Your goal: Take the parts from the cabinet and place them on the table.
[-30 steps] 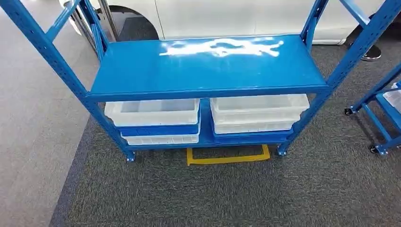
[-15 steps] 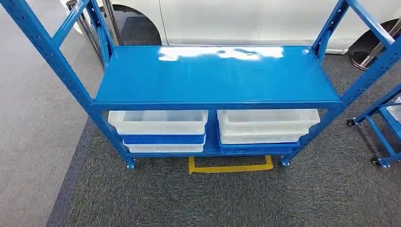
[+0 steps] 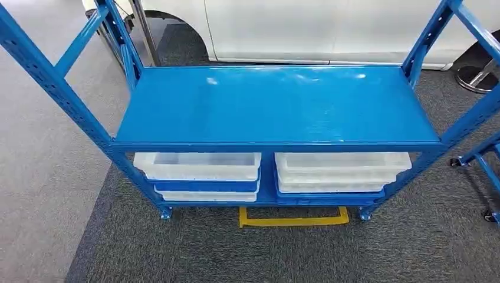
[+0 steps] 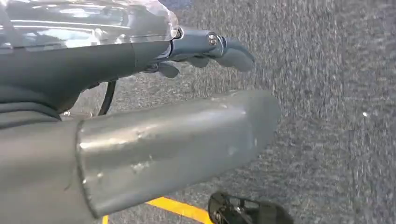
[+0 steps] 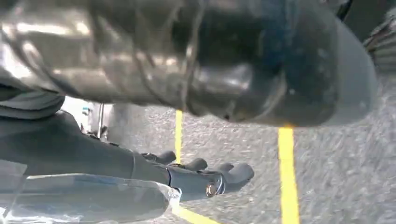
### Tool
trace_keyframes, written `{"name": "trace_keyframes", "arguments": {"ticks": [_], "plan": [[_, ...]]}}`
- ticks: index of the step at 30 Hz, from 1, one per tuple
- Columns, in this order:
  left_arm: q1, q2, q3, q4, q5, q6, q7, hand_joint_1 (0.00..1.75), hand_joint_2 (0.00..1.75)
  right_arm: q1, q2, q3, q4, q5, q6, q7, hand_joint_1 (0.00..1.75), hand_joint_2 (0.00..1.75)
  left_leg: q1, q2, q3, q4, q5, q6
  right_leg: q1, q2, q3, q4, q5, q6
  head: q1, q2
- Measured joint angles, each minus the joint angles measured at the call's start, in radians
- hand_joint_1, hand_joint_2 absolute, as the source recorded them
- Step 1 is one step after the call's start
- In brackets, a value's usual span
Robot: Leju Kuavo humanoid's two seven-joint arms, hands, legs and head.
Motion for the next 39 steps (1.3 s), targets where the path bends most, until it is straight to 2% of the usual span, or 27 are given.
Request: {"name": "trace_keyframes", "arguments": {"ticks": [2, 4, 5, 6, 7, 9, 10, 11, 12, 14, 15, 17, 18, 19, 20, 23, 24, 26, 28, 29, 30, 31, 32, 34, 35, 36, 39], "plan": [[0.003, 0.002, 0.0, 0.0, 0.0, 0.0, 0.001, 0.0, 0.0, 0.0, 0.001, 0.0, 0.0, 0.0, 0.001, 0.0, 0.0, 0.0, 0.006, 0.004, 0.001, -0.062, 0.071, -0.008, -0.005, -0.013, 0.019, 0.0, -0.014, 0.006, 0.0, 0.0], [0.003, 0.003, 0.0, 0.0, -0.002, 0.002, 0.002, 0.0, 0.0, 0.001, 0.001, 0.0, 0.0, 0.0, 0.0, 0.001, 0.0, 0.0, 0.009, 0.034, 0.056, -0.231, 0.196, -0.012, -0.009, -0.032, 0.043, 0.0, -0.029, 0.015, 0.0, 0.0], [0.003, 0.003, 0.0, 0.0, -0.003, 0.002, 0.002, 0.0, 0.0, 0.003, 0.001, 0.0, 0.0, 0.0, 0.0, 0.001, 0.0, 0.0, 0.001, 0.091, 0.063, -0.268, 0.2, -0.01, -0.006, -0.039, 0.049, 0.001, -0.035, 0.023, 0.001, 0.0], [-0.003, 0.003, -0.001, 0.0, -0.004, 0.002, 0.002, 0.0, 0.0, 0.002, 0.001, 0.0, 0.0, 0.0, 0.0, 0.001, 0.0, 0.0, -0.007, 0.105, 0.057, -0.292, 0.176, 0.002, -0.001, -0.046, 0.045, 0.003, -0.038, 0.029, -0.001, 0.0], [-0.005, 0.003, -0.002, 0.0, -0.004, 0.002, 0.002, 0.0, 0.0, -0.001, 0.001, 0.0, 0.0, 0.0, 0.0, 0.001, 0.0, 0.0, -0.008, 0.097, 0.057, -0.282, 0.196, 0.018, 0.003, -0.057, 0.046, 0.001, -0.041, 0.036, 0.001, 0.0], [0.001, 0.003, -0.006, 0.0, -0.004, 0.004, 0.003, 0.0, 0.0, -0.002, 0.002, 0.0, 0.0, 0.0, -0.001, 0.002, 0.0, 0.0, -0.009, 0.068, 0.055, -0.283, 0.202, 0.032, 0.007, -0.084, 0.059, -0.006, -0.045, 0.047, 0.001, 0.0], [0.001, 0.002, -0.007, 0.0, -0.004, 0.005, 0.003, 0.0, 0.0, -0.002, 0.001, 0.0, -0.001, 0.0, -0.005, 0.002, 0.0, 0.0, 0.001, 0.056, 0.063, -0.295, 0.21, 0.042, 0.001, -0.073, 0.062, -0.002, -0.056, 0.056, 0.001, 0.0], [0.001, 0.001, -0.008, 0.0, -0.003, 0.007, 0.003, 0.0, 0.0, -0.002, 0.001, 0.0, -0.001, -0.001, -0.013, 0.001, 0.0, 0.0, 0.0, 0.049, 0.064, -0.297, 0.212, 0.048, -0.003, -0.021, 0.055, 0.022, -0.077, 0.058, 0.002, 0.0], [-0.001, 0.002, -0.008, 0.0, 0.0, 0.01, 0.005, 0.0, 0.0, 0.0, 0.001, 0.0, -0.001, -0.003, -0.026, -0.006, 0.0, 0.0, 0.0, 0.041, 0.063, -0.297, 0.211, 0.055, -0.007, 0.01, 0.023, 0.086, -0.117, 0.058, 0.002, 0.0], [-0.003, 0.002, -0.008, 0.0, 0.005, 0.014, 0.011, 0.0, 0.0, 0.0, 0.001, 0.0, -0.001, -0.001, -0.037, -0.009, 0.0, 0.0, -0.004, 0.026, 0.063, -0.297, 0.208, 0.06, -0.007, 0.026, -0.059, 0.242, -0.184, 0.06, 0.002, 0.0], [-0.003, 0.002, -0.008, 0.0, 0.005, 0.015, 0.018, 0.0, 0.0, 0.0, 0.001, 0.0, -0.001, 0.001, -0.041, -0.01, 0.0, 0.0, -0.007, 0.017, 0.064, -0.296, 0.207, 0.062, -0.006, 0.027, -0.096, 0.301, -0.193, 0.06, 0.002, 0.0], [-0.001, 0.002, -0.007, 0.0, 0.005, 0.016, 0.022, 0.0, 0.0, 0.0, 0.001, 0.0, -0.001, 0.006, -0.051, -0.01, 0.0, 0.0, -0.011, 0.004, 0.071, -0.294, 0.203, 0.063, -0.006, 0.027, -0.094, 0.265, -0.135, 0.055, 0.002, 0.0], [-0.001, 0.002, -0.007, 0.0, 0.005, 0.017, 0.023, 0.0, 0.0, 0.0, 0.001, 0.0, -0.001, 0.01, -0.054, -0.01, 0.0, 1.75, -0.012, -0.002, 0.075, -0.293, 0.2, 0.062, -0.005, 0.028, -0.063, 0.188, -0.08, 0.05, 0.002, 0.0], [-0.001, 0.002, -0.007, 0.0, 0.005, 0.018, 0.024, 0.0, 0.0, 0.0, 0.001, -0.001, -0.001, 0.015, -0.058, -0.011, 0.0, 1.75, -0.013, -0.006, 0.08, -0.291, 0.196, 0.061, -0.004, 0.029, -0.022, 0.093, -0.027, 0.042, 0.002, 0.0], [0.0, 0.001, -0.007, 0.0, 0.004, 0.021, 0.024, 0.0, 0.0, 0.0, 0.001, -0.001, -0.001, 0.018, -0.062, -0.011, 0.0, 1.75, -0.011, -0.009, 0.08, -0.29, 0.193, 0.058, 0.0, 0.032, 0.002, 0.027, -0.012, 0.034, 0.002, 0.0], [-0.002, 0.001, -0.007, 0.0, -0.005, 0.034, 0.037, 0.0, 0.0, -0.006, 0.0, -0.002, -0.001, 0.023, -0.076, -0.004, 0.0, 1.75, -0.015, -0.011, 0.078, -0.288, 0.19, 0.042, 0.009, 0.033, 0.003, 0.018, -0.015, 0.033, 0.002, 0.0], [-0.002, 0.001, -0.007, 0.0, -0.007, 0.035, 0.04, 0.0, 0.0, -0.006, 0.0, -0.002, -0.001, 0.025, -0.077, 0.001, 0.0, 0.0, -0.013, -0.011, 0.08, -0.292, 0.192, 0.037, 0.01, 0.033, 0.004, 0.016, -0.014, 0.03, 0.002, 0.0], [-0.002, 0.003, -0.007, 0.0, -0.008, 0.036, 0.041, 0.0, 0.0, -0.005, 0.001, -0.003, -0.001, 0.027, -0.082, 0.001, 0.0, 0.0, -0.014, -0.007, 0.074, -0.272, 0.173, 0.024, -0.003, 0.027, 0.014, -0.005, -0.003, 0.019, 0.002, 0.0], [-0.002, 0.002, -0.007, 0.0, -0.009, 0.037, 0.041, 0.0, 0.0, -0.005, 0.001, -0.007, -0.001, 0.026, -0.076, -0.008, 0.0, 0.0, -0.007, -0.001, 0.018, -0.149, 0.095, 0.011, -0.005, 0.024, 0.01, -0.005, -0.002, 0.011, 0.001, 0.0], [-0.002, 0.002, -0.007, 0.0, -0.009, 0.036, 0.041, 0.0, 0.0, -0.005, 0.001, -0.01, -0.001, 0.022, -0.07, -0.012, 0.0, 1.75, -0.003, 0.0, -0.021, -0.065, 0.057, 0.005, -0.005, 0.023, 0.008, -0.004, -0.002, 0.011, 0.001, 0.0], [-0.001, 0.003, -0.007, 0.0, -0.01, 0.036, 0.041, 0.0, 0.0, -0.005, 0.001, -0.015, -0.001, 0.018, -0.067, -0.016, 0.0, 0.0, 0.0, 0.001, -0.054, 0.004, 0.035, 0.0, -0.005, 0.022, 0.006, -0.002, -0.003, 0.011, 0.001, 0.0], [-0.001, 0.003, -0.007, 0.0, -0.01, 0.036, 0.041, 0.0, 0.0, -0.004, 0.001, -0.017, -0.001, 0.017, -0.067, -0.017, 0.0, 0.0, 0.002, 0.001, -0.065, 0.027, 0.039, -0.003, -0.005, 0.023, 0.006, 0.0, -0.004, 0.011, 0.001, 0.0], [0.0, 0.003, -0.007, 0.0, -0.01, 0.036, 0.041, 0.0, 0.0, -0.004, 0.001, -0.019, -0.001, 0.013, -0.067, -0.019, 0.0, 0.0, 0.004, 0.001, -0.051, 0.0, 0.064, -0.005, -0.006, 0.031, 0.007, 0.001, -0.005, 0.013, 0.0, 0.0], [0.0, 0.004, -0.006, 0.0, -0.009, 0.036, 0.04, 0.0, 0.0, -0.005, 0.002, -0.028, -0.001, 0.005, -0.068, -0.03, 0.0, 0.0, 0.009, -0.004, 0.035, -0.165, 0.152, -0.005, -0.008, 0.042, 0.01, 0.003, -0.007, 0.018, 0.0, 0.0], [0.001, 0.004, -0.006, 0.0, -0.008, 0.036, 0.04, 0.0, 0.0, -0.007, 0.002, -0.03, -0.001, 0.003, -0.067, -0.031, 0.0, 0.0, 0.012, -0.024, 0.085, -0.262, 0.188, -0.002, -0.009, 0.049, 0.012, 0.006, -0.008, 0.021, 0.001, 0.0], [0.001, 0.004, -0.006, 0.0, -0.007, 0.035, 0.04, 0.0, 0.0, -0.009, 0.002, -0.033, -0.001, 0.001, -0.068, -0.035, 0.0, 0.0, 0.007, -0.046, 0.102, -0.291, 0.167, 0.001, -0.004, 0.054, 0.008, 0.008, -0.009, 0.029, 0.001, 0.0], [0.001, 0.004, -0.007, 0.0, -0.007, 0.035, 0.04, 0.0, 0.0, -0.009, 0.003, -0.039, -0.001, 0.001, -0.069, -0.036, 0.0, 0.0, 0.002, -0.025, 0.101, -0.291, 0.171, 0.018, -0.009, 0.075, 0.004, 0.003, 0.0, 0.048, 0.001, 0.0]]}}
